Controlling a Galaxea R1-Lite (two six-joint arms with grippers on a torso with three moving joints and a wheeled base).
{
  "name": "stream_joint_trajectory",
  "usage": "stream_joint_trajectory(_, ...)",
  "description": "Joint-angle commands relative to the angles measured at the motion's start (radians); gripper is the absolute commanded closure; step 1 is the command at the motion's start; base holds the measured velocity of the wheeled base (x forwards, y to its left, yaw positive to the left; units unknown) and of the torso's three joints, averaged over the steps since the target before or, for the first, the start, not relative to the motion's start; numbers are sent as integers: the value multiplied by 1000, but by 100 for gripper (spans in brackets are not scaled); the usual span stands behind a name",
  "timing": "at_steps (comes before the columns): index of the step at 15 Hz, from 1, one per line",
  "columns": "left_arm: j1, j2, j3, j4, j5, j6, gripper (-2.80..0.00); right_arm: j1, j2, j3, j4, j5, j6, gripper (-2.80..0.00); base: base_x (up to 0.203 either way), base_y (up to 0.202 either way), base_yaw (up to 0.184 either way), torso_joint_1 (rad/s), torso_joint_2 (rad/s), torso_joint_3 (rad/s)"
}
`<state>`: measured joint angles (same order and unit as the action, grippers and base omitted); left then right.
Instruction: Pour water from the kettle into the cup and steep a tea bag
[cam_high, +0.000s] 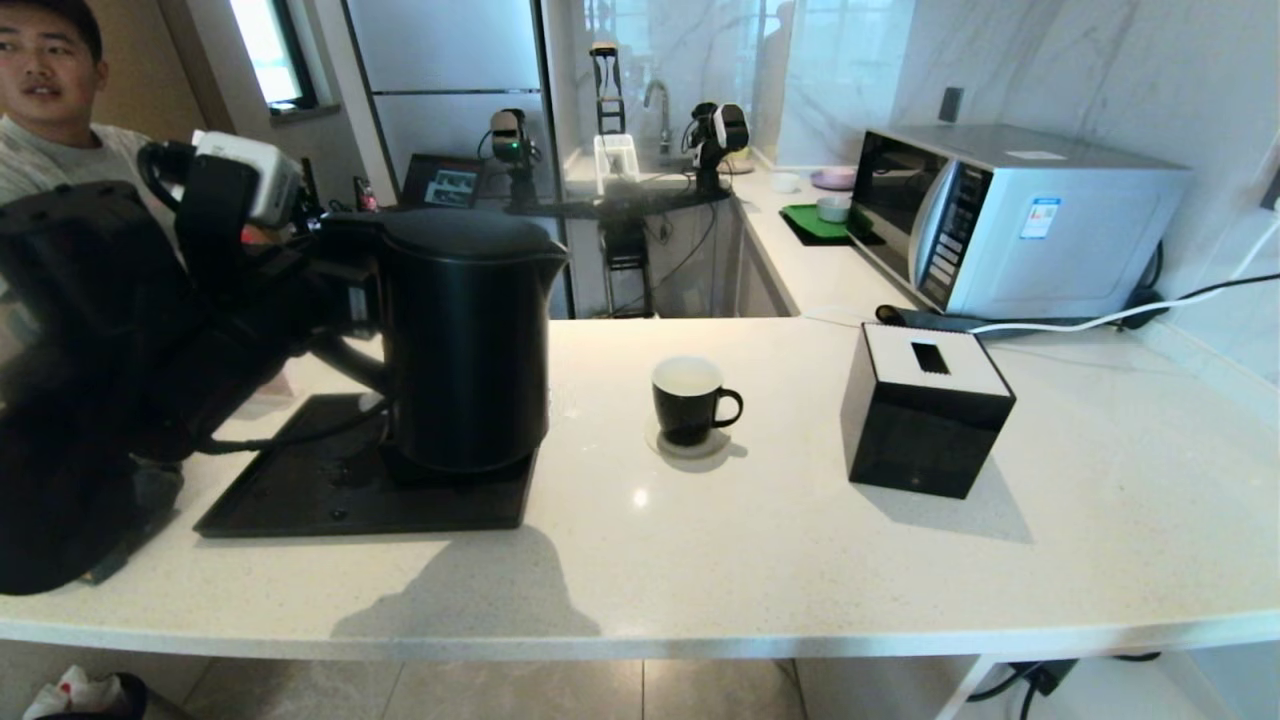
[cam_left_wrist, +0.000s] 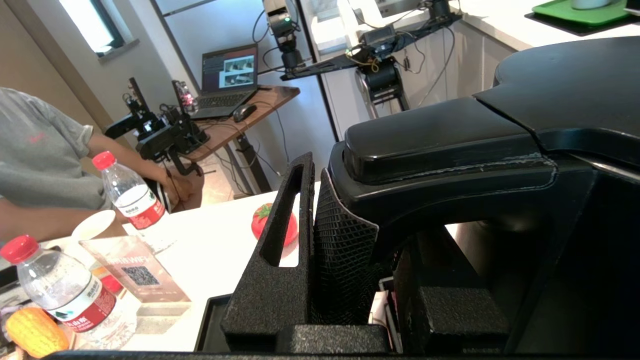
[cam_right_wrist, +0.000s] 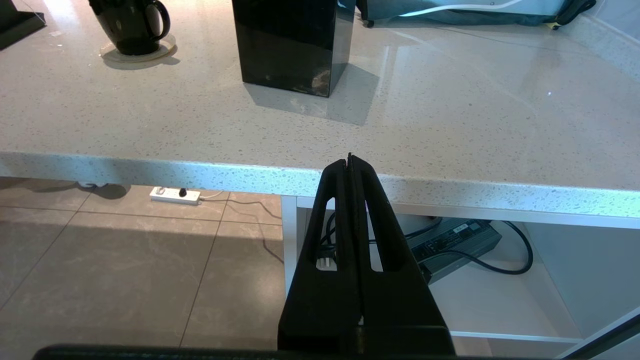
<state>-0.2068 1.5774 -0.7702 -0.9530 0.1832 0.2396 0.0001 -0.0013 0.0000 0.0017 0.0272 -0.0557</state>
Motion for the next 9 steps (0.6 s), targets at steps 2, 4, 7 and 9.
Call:
stream_joint_trajectory(2, -2, 4, -1, 7, 1, 3, 0, 0, 1, 0, 0, 0, -1, 0, 0, 0, 0, 0, 0, 0)
stream_joint_trajectory(4, -5, 1, -9, 35, 1, 3, 0, 0, 1, 0, 0, 0, -1, 0, 0, 0, 0, 0, 0, 0)
stream_joint_trajectory(7, -4, 4, -20, 39, 9, 3, 0, 1, 1, 0, 0, 0, -1, 0, 0, 0, 0, 0, 0, 0)
stream_joint_trajectory(9, -14, 3, -20, 63, 16, 3, 0, 1, 1, 0, 0, 0, 0, 0, 0, 0, 0, 0, 0, 0)
